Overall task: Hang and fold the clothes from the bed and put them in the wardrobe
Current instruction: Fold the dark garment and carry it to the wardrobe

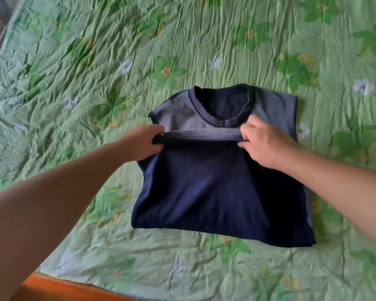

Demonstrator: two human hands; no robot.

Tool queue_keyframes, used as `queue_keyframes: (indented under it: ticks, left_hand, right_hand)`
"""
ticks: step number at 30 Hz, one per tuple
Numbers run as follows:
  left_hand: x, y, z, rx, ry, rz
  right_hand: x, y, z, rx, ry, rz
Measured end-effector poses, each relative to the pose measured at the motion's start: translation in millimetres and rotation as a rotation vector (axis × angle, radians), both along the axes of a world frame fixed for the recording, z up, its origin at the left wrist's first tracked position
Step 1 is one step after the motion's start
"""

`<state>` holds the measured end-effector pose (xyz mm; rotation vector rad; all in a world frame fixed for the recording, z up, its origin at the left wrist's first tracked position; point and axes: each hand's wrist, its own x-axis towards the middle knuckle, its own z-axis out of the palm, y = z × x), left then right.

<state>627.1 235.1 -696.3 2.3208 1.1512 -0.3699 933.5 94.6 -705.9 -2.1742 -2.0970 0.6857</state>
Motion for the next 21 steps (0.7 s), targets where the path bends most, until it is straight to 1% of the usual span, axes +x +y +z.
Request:
queue_keyframes:
  ticks: [3,5,7,8,9,11,13,14,16,18,21]
  left_hand:
    - [17,42,8,0.126,-0.050,0.068]
    - [29,71,7,0.232,-0.022,0.112]
    - [42,90,0,0.328,0.123,0.144]
    - [48,91,-5,0.352,0.201,0.153]
    - [54,87,-10,0.359,0.235,0.161]
    - [63,64,-25,0.329,0.188,0.156]
    - [64,21,-48,0.285,0.114,0.101]
    - [60,-5,-60,0.272,0.106,0.071]
    - [47,-55,-82,0.263,0.145,0.042]
    - [31,-84,-97,0.283,0.183,0.060]
    - [17,-91,-99,0.307,0.171,0.068]
  right_hand:
    - [16,56,17,0.105,-0.080,-0.023]
    - [25,95,23,0.117,-0.129,-0.036]
    - [29,122,17,0.073,-0.214,-0.067]
    - [30,127,10,0.020,-0.255,-0.096]
    - [29,126,3,-0.027,-0.277,-0.131]
    - [23,106,-15,-0.043,-0.300,-0.153]
    - [13,63,-38,-0.036,-0.309,-0.076]
    - [9,37,-48,-0.038,-0.305,-0.027]
    - [6,-13,-64,-0.092,-0.321,0.025]
    - [10,-44,-75,-0.169,-0.364,0.023]
    - [22,-47,-79,-0.188,-0.402,0.001]
